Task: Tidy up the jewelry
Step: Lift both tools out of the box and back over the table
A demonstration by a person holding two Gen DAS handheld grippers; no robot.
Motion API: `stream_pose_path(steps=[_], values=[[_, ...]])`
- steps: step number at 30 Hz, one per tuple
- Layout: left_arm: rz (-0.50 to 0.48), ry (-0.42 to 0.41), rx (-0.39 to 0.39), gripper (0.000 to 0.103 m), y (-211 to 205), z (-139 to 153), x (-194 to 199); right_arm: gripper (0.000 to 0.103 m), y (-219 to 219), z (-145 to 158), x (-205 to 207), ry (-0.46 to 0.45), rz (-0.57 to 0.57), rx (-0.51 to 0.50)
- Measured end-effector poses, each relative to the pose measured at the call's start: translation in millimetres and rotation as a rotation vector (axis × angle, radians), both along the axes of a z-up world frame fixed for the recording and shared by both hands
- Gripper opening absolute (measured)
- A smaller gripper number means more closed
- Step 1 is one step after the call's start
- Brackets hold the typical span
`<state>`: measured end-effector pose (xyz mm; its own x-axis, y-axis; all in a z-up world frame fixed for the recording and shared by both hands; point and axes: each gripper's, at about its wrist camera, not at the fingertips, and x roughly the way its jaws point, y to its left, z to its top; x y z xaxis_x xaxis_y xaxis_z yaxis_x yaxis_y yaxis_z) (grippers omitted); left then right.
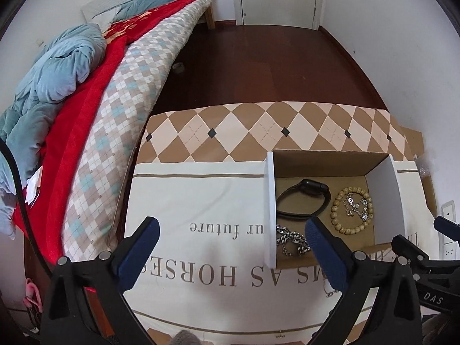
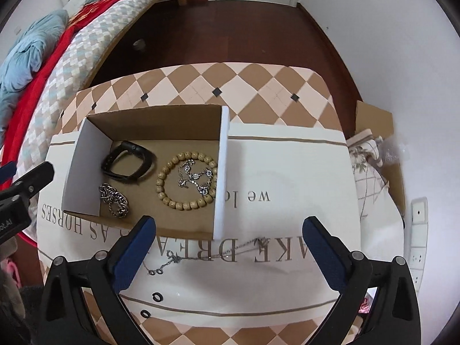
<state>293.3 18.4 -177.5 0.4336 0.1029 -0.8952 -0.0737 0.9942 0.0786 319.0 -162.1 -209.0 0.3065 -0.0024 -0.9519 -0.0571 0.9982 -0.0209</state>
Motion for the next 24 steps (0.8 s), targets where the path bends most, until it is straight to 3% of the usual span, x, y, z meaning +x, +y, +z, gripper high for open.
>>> stream_pose_path(steps=[8, 24], values=[[-0.008, -0.056, 0.010, 0.103, -4, 22, -35, 0.103, 5, 29, -24, -0.072, -0.002, -0.008], [-0.007, -0.205, -0.015, 0.103, 2, 96, -132, 0.103, 10, 120, -123, -0.289, 0.017, -0.025]])
